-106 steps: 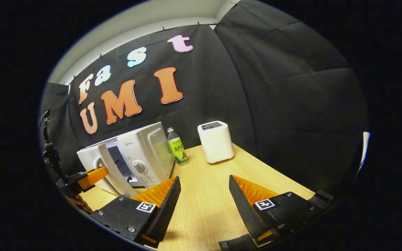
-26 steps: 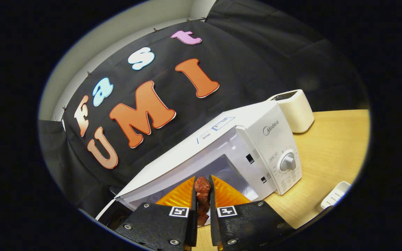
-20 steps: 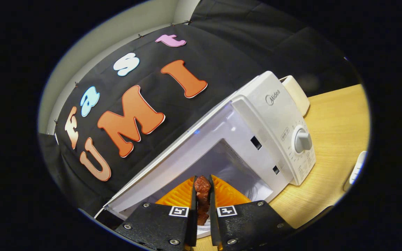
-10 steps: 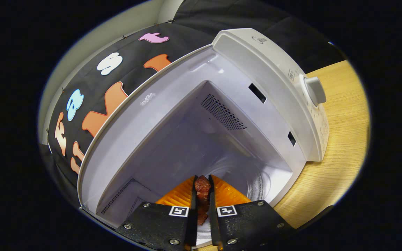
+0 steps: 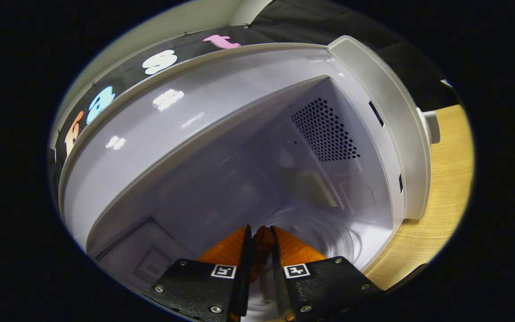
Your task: Open the microwave oven with the left hand, put the food in, and close the microwave oven.
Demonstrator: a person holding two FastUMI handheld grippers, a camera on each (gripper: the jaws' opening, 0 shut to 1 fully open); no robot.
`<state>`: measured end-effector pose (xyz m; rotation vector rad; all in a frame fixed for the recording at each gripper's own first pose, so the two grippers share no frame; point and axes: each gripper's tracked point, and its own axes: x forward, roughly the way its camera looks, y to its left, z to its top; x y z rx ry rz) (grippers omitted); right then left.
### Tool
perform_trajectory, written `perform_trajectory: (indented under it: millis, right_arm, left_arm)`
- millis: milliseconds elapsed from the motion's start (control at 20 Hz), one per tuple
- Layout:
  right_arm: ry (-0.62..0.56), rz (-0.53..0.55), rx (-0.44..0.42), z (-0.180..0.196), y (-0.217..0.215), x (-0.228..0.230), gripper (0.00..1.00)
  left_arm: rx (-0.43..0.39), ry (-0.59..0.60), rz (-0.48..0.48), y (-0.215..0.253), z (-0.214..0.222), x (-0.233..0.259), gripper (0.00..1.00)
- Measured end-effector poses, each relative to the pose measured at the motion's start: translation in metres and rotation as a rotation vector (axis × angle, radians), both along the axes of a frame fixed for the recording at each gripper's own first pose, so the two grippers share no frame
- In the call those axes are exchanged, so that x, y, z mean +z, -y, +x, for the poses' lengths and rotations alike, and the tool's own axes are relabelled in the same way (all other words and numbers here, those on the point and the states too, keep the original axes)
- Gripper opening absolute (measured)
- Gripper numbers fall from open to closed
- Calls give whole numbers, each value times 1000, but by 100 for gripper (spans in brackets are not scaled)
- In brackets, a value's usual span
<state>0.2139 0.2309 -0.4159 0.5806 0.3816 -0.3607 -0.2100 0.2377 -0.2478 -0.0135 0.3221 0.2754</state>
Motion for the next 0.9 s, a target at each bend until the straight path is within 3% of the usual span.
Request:
perform_trajectory:
  millis: [100, 150, 450, 900]
  right_arm:
    - [-57, -25, 35, -1, -4, -11, 33]
    - [-84, -47, 60, -3, -4, -17, 49]
    - [-112, -243, 209, -18, 2, -6, 73]
    - [-39, -387, 360, -55, 27, 46, 82]
  left_arm:
    - [-15, 5, 8, 9, 0, 4, 90]
    - [-22, 5, 14, 12, -1, 6, 90]
    - [-51, 10, 37, 32, -3, 18, 88]
    - [-97, 6, 5, 57, -2, 15, 91]
